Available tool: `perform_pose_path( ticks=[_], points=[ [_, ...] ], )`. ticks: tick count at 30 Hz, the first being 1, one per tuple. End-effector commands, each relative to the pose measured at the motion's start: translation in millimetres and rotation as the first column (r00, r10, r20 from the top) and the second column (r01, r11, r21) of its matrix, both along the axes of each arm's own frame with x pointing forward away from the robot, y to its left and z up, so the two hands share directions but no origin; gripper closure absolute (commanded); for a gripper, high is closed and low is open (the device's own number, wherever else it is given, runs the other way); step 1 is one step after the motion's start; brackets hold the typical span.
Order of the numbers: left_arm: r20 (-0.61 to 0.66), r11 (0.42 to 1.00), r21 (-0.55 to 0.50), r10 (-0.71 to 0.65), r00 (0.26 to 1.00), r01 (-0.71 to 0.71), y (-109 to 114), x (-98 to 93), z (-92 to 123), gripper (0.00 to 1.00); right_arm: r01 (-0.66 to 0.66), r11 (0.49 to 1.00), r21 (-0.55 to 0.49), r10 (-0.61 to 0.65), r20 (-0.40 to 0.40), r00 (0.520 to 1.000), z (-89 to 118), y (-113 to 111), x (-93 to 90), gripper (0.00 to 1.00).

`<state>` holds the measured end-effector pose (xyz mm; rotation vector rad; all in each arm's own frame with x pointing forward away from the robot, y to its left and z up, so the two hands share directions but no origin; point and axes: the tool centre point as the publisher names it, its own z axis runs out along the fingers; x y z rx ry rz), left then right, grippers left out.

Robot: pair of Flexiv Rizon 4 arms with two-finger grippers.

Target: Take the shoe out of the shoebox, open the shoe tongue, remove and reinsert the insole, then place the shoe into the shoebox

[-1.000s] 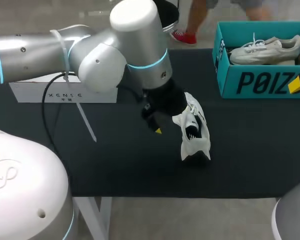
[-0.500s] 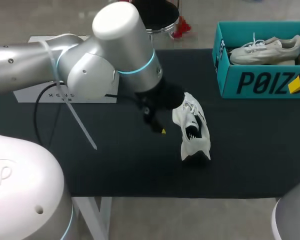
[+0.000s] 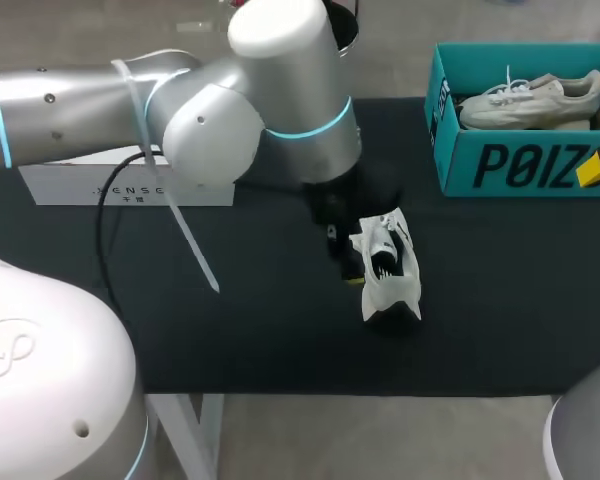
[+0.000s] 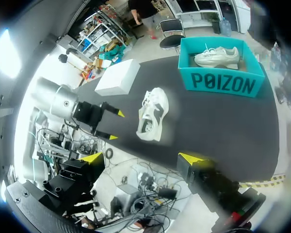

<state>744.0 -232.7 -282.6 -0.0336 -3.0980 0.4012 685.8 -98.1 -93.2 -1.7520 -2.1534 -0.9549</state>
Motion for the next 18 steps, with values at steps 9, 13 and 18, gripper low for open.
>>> perform_pose_path(
  ticks=[9, 13, 18],
  points=[
    [0.008, 0.990, 0.129, 0.054, 0.999, -0.054, -47, -0.8, -50, 0.00, -0.001, 1.000, -0.002, 0.001, -0.004, 1.000, 0, 0, 2.0, 0.00],
    [0.023, 0.990, 0.124, 0.063, 0.998, -0.065, -58, 0.0, -54, 0.00, -0.001, 1.000, -0.002, 0.001, -0.004, 1.000, 0, 0, 2.0, 0.00],
    [0.042, 0.989, 0.131, 0.067, 0.997, -0.072, -68, -1.5, -60, 0.00, -0.001, 1.000, -0.002, 0.001, -0.004, 1.000, 0, 0, 2.0, 0.00]
  ],
)
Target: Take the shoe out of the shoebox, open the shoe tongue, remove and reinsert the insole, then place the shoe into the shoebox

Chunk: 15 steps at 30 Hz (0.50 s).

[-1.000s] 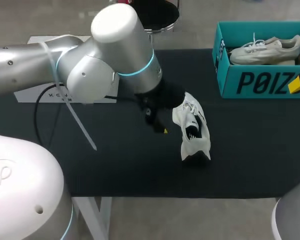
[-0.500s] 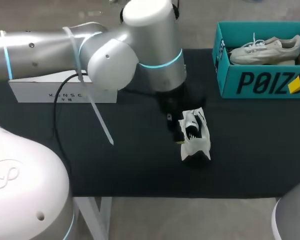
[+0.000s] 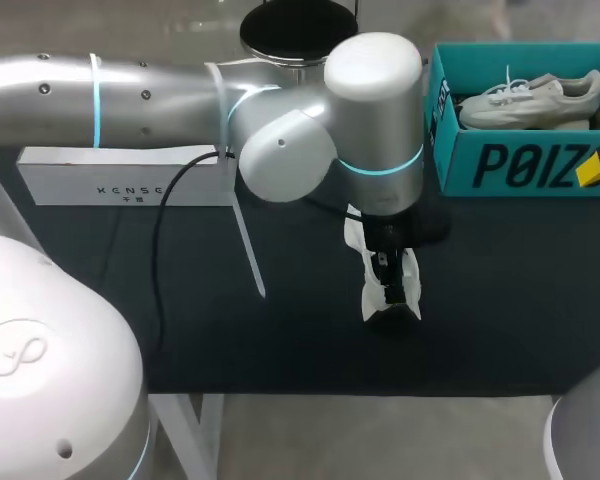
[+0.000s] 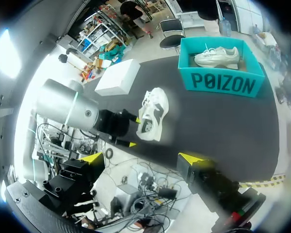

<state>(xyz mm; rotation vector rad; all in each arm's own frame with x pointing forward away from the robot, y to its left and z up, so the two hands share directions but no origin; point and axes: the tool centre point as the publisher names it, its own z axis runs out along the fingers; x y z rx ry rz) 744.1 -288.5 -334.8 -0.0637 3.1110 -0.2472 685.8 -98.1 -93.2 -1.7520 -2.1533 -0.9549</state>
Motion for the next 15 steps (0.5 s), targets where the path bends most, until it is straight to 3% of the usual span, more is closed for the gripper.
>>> perform_pose_path(
  ticks=[1, 15],
  points=[
    [0.007, 1.000, 0.029, 0.006, 1.000, -0.006, -14, -2.1, -8, 0.00, -0.001, 1.000, -0.002, 0.001, -0.004, 1.000, 0, 0, 2.1, 0.00],
    [0.005, 0.996, 0.063, 0.056, 0.998, -0.056, -7, -8.5, -18, 0.00, -0.001, 1.000, -0.002, 0.001, -0.004, 1.000, 0, 0, 2.1, 0.00]
  ],
)
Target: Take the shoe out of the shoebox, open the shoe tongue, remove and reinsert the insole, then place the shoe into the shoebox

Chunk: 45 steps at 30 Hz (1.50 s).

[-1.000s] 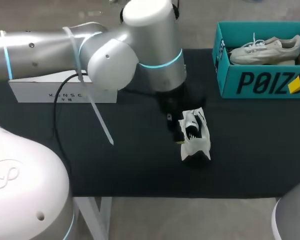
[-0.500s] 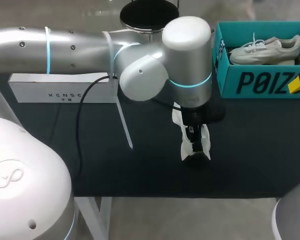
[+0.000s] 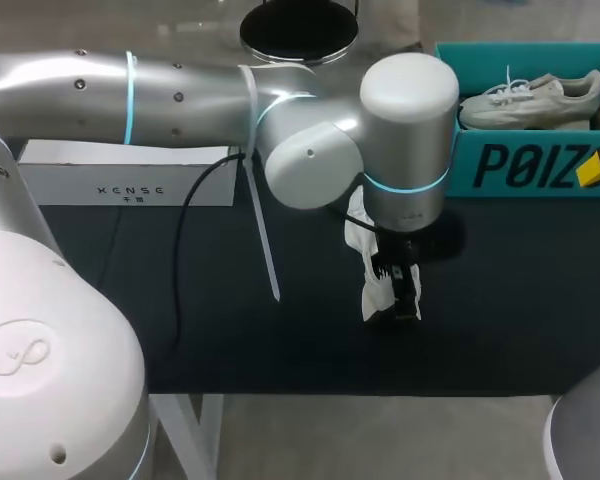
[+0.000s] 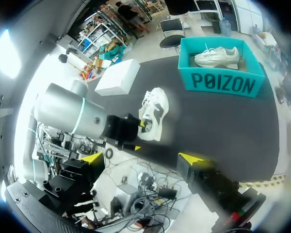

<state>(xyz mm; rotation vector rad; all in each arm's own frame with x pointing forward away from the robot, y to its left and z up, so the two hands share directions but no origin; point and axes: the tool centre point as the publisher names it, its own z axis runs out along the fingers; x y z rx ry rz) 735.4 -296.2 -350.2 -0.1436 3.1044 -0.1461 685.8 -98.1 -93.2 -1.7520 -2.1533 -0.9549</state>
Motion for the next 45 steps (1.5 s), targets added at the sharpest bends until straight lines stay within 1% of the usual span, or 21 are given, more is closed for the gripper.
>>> perform_pose_path(
  ticks=[1, 6, 7, 9, 11, 12, 14, 15, 16, 17, 26, 35, 37, 40, 45],
  points=[
    [-0.002, 1.000, 0.001, 0.005, 1.000, -0.005, 1, 0.0, -4, 0.00, -0.001, 1.000, -0.002, 0.001, -0.004, 1.000, 0, 0, 2.1, 0.00],
    [-0.003, 1.000, 0.006, 0.007, 1.000, -0.007, 0, -2.4, -4, 0.00, -0.001, 1.000, -0.002, 0.001, -0.004, 1.000, 0, 0, 2.1, 0.00],
    [-0.002, 1.000, 0.010, 0.009, 1.000, -0.009, 0, -3.2, -5, 0.04, -0.001, 1.000, -0.002, 0.001, -0.004, 1.000, 0, 0, 2.1, 0.00],
    [-0.002, 1.000, 0.013, 0.006, 1.000, -0.006, -1, -4.5, -8, 0.26, -0.001, 1.000, -0.002, 0.001, -0.004, 1.000, 0, 0, 2.1, 0.00],
    [-0.004, 1.000, 0.017, 0.005, 1.000, -0.005, -2, -5.4, -9, 0.29, -0.001, 1.000, -0.002, 0.001, -0.004, 1.000, 0, 0, 2.1, 0.00],
    [-0.005, 1.000, 0.018, 0.005, 1.000, -0.005, -2, -5.6, -9, 0.46, -0.001, 1.000, -0.002, 0.001, -0.004, 1.000, 0, 0, 2.1, 0.00],
    [-0.006, 1.000, 0.020, 0.007, 1.000, -0.007, -2, -5.7, -10, 0.61, -0.001, 1.000, -0.002, 0.001, -0.004, 1.000, 0, 0, 2.1, 0.00],
    [-0.004, 1.000, 0.021, 0.009, 1.000, -0.009, -3, -5.6, -10, 0.71, -0.001, 1.000, -0.002, 0.001, -0.004, 1.000, 0, 0, 2.1, 0.00],
    [-0.003, 1.000, 0.022, 0.010, 1.000, -0.010, -3, -5.4, -10, 0.88, -0.001, 1.000, -0.002, 0.001, -0.004, 1.000, 0, 0, 2.1, 0.00],
    [-0.003, 1.000, 0.022, 0.012, 1.000, -0.012, -3, -5.2, -10, 1.00, -0.001, 1.000, -0.002, 0.001, -0.004, 1.000, 0, 0, 2.1, 0.00],
    [0.002, 1.000, 0.021, 0.023, 1.000, -0.023, 2, -1.3, -8, 1.00, -0.001, 1.000, -0.002, 0.001, -0.004, 1.000, 0, 0, 2.1, 0.00],
    [0.021, 0.999, 0.013, 0.032, 0.999, -0.032, 22, 7.5, 6, 1.00, -0.001, 1.000, -0.002, 0.001, -0.004, 1.000, 0, 0, 2.1, 0.00],
    [0.027, 0.999, 0.008, 0.034, 0.999, -0.035, 27, 9.9, 12, 1.00, -0.001, 1.000, -0.002, 0.001, -0.004, 1.000, 0, 0, 2.1, 0.00],
    [0.044, 1.000, 0.005, -0.002, 0.999, 0.002, 33, 12.6, 25, 1.00, -0.001, 1.000, -0.002, 0.001, -0.004, 1.000, 0, 0, 2.1, 0.00],
    [0.085, 0.993, 0.005, -0.114, 0.990, 0.114, 41, 16.6, 55, 1.00, -0.001, 1.000, -0.002, 0.001, -0.004, 1.000, 0, 0, 2.1, 0.00]
  ],
)
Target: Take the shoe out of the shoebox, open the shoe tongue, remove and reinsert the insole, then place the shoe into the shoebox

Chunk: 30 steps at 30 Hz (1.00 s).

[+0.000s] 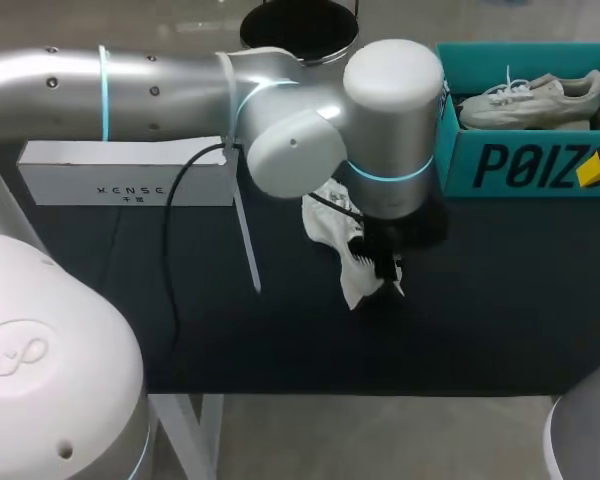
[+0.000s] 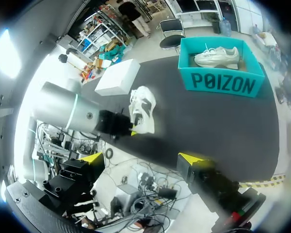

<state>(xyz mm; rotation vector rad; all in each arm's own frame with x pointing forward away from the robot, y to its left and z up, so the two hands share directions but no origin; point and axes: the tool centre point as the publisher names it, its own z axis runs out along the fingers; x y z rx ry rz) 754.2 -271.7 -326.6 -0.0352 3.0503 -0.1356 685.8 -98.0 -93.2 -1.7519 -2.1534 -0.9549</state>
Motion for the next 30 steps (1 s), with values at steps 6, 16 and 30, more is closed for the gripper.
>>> perform_pose_path(
  ticks=[6, 16, 30],
  points=[
    [0.039, 0.986, -0.010, -0.167, 0.985, 0.167, 41, 16.8, 71, 1.00, -0.001, 1.000, -0.002, 0.001, -0.004, 1.000, 0, 0, 2.1, 0.00],
    [0.096, 0.901, -0.048, -0.425, 0.900, 0.430, 133, 79.3, 108, 1.00, -0.001, 1.000, -0.002, 0.001, -0.004, 1.000, 0, 0, 2.1, 0.00],
    [0.117, 0.934, 0.033, -0.357, 0.927, 0.356, 259, 168.4, 129, 1.00, -0.001, 1.000, -0.002, 0.001, -0.004, 1.000, 0, 0, 2.1, 0.00]
  ],
)
